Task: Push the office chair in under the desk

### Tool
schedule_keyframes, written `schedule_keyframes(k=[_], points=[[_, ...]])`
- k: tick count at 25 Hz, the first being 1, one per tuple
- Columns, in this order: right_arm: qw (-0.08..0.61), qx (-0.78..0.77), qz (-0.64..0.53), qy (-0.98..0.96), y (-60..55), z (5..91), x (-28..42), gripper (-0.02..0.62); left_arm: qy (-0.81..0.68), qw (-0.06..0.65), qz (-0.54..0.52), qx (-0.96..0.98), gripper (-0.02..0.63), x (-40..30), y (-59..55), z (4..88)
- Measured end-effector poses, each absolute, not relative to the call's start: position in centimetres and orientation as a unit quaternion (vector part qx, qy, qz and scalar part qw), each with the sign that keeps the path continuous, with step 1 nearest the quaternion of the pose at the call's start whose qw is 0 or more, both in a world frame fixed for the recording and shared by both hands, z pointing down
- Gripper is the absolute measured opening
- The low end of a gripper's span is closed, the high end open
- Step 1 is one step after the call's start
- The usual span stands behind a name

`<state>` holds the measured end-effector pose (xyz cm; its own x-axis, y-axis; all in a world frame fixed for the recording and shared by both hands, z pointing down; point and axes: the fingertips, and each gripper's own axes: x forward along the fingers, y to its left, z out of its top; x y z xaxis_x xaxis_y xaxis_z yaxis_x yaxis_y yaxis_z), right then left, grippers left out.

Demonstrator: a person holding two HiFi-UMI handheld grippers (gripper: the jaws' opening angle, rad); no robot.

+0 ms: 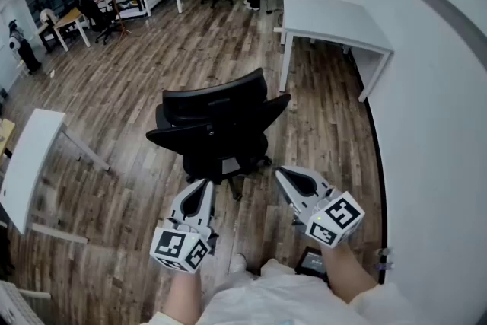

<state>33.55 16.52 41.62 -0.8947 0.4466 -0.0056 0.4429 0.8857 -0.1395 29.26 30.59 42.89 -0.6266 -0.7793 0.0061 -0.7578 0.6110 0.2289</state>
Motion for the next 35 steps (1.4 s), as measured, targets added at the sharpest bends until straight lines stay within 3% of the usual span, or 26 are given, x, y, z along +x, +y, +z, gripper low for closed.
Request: schedule_keyframes(k=[23, 26, 29, 35], points=[[-0.041, -0.295, 0.057, -0.953, 17.4, 38.1, 31.9, 0.035, -0.881, -0.041, -0.054, 0.468, 0.009, 28.2, 28.8, 38.6], [-0.015, -0.294, 0.056, -0.954, 17.2, 40.0, 30.9, 0.042, -0.894, -0.014, -0.037, 0.447, 0.073, 26.7, 28.8, 40.2], [0.013, -0.295, 0.044, -0.954, 17.5, 41.7, 28.7, 0.118, -0.901, 0.016, -0.011, 0.433, 0.139, 24.3, 28.3, 42.1], [0.032, -0.281, 0.025, -0.959, 17.0, 43.6, 24.9, 0.137, -0.922, 0.032, -0.004, 0.387, 0.158, 19.2, 30.2, 43.9]])
